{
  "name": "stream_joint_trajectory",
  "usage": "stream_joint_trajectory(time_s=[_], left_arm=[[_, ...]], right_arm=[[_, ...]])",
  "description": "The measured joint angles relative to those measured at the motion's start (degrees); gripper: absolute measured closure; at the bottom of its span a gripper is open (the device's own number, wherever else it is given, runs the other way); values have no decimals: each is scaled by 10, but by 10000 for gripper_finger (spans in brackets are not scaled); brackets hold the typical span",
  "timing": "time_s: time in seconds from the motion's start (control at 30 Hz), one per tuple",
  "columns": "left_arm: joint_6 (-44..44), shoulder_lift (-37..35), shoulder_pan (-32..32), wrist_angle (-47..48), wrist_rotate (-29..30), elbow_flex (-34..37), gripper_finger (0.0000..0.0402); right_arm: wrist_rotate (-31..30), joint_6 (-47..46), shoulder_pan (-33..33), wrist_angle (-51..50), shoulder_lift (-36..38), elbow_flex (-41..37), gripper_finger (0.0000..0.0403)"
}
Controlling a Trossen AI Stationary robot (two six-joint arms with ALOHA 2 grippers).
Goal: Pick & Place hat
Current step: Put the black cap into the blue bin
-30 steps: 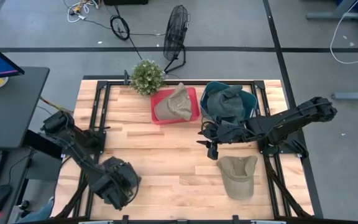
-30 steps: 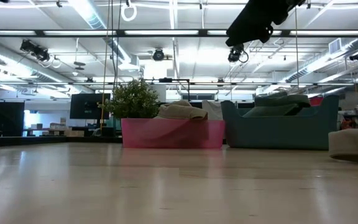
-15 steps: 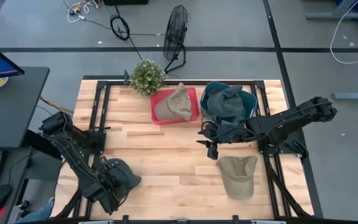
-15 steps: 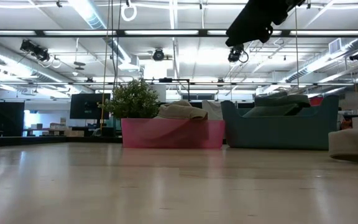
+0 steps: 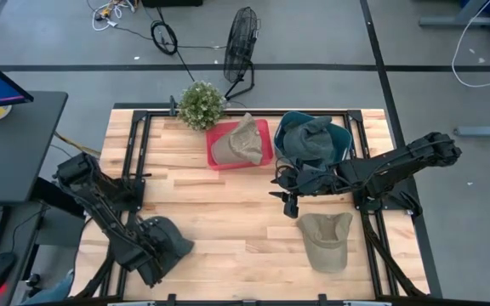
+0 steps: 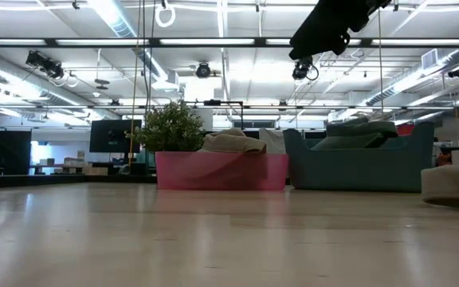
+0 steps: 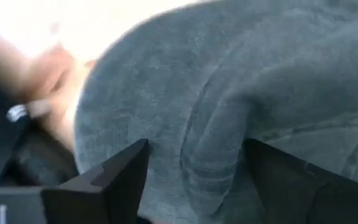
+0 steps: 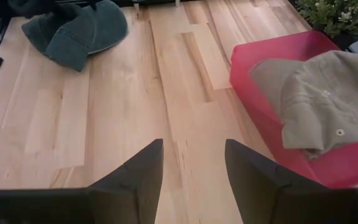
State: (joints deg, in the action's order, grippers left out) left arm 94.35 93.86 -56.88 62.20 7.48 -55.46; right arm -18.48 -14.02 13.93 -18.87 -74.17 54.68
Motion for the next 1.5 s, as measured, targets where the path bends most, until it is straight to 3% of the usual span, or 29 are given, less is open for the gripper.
stream_joint_trajectory(time_s=[0.17, 0.37, 0.43, 0.6, 0.73, 0.83, 1.03, 1.17, 1.5], left_arm=[[-35, -1, 13, -32, 10, 23, 183], [-37, -1, 51, 30, 62, -15, 349], [-51, -1, 71, 29, 105, -39, 382], [-169, -2, 134, 21, 186, -91, 366], [-287, -2, 202, -36, 186, -99, 368], [-391, -2, 247, -119, 190, -98, 377], [-586, -2, 316, -288, 202, -98, 373], [-676, -1, 349, -340, 201, -97, 370], [-728, -1, 377, -353, 207, -97, 371]], right_arm=[[0, 0, 0, 3, 0, 0, 227], [0, 35, 0, 65, -28, 0, 227], [1, 61, 0, 101, -50, 0, 227], [50, 189, 0, 253, -115, 0, 227], [104, 179, 0, 413, -159, 0, 227], [125, 181, 0, 465, -188, 0, 223], [130, 159, 0, 426, -224, 0, 203], [123, 110, -4, 400, -235, 0, 197], [89, 33, -40, 291, -237, 0, 197]])
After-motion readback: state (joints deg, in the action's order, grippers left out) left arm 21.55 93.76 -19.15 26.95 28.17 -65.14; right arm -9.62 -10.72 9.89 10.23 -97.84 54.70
